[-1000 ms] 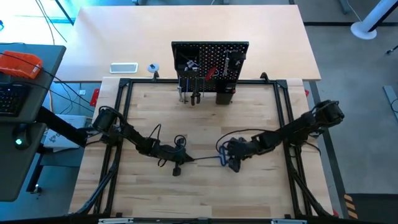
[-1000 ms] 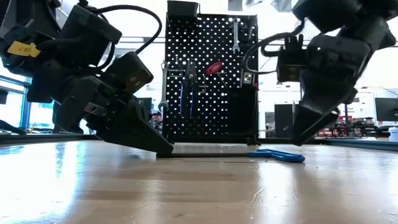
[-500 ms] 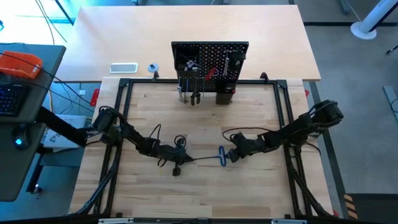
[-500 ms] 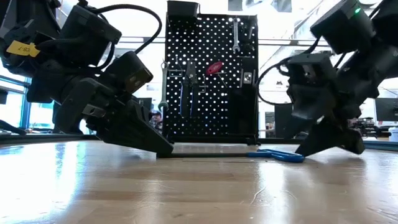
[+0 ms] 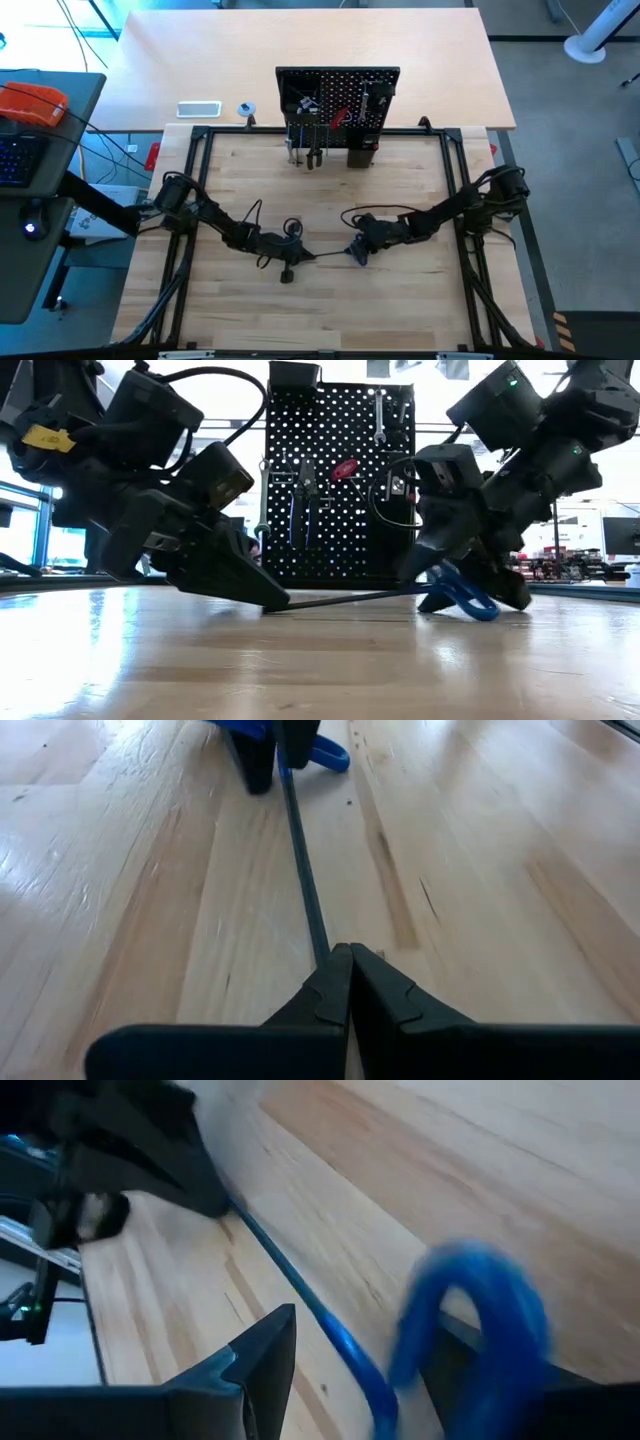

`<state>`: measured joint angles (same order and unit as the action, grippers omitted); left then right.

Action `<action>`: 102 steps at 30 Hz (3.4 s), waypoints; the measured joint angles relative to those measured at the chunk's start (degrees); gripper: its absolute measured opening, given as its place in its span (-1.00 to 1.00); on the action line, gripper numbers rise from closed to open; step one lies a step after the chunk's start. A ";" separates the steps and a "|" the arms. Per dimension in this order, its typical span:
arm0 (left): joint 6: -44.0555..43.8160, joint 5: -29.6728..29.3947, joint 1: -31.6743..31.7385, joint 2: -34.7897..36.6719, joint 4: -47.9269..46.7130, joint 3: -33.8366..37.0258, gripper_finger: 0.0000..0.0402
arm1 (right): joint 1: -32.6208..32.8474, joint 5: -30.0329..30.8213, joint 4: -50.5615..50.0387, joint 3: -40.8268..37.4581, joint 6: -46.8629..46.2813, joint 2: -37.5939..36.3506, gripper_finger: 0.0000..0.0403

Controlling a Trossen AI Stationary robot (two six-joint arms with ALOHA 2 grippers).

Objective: Hang tools onto peg board
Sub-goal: Put the pick tool into the bin on the pegboard

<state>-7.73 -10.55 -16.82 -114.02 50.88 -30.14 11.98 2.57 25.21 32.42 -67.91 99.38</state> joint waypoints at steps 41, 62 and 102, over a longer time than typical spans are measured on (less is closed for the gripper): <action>3.43 -1.50 0.42 4.39 -2.77 -0.83 -0.72 | 3.03 -2.37 2.41 0.02 15.54 -5.00 -1.00; 5.53 9.91 5.99 12.68 -18.40 -11.85 0.00 | 1.56 -2.16 -29.43 14.58 33.28 -12.27 -1.00; 16.42 17.53 11.43 12.75 -35.50 -25.25 -0.97 | -1.32 -0.62 -50.38 30.21 47.02 -12.21 -1.00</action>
<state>8.69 6.98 -5.39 -101.27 15.38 -55.40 10.66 1.95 -25.17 62.63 -20.88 87.18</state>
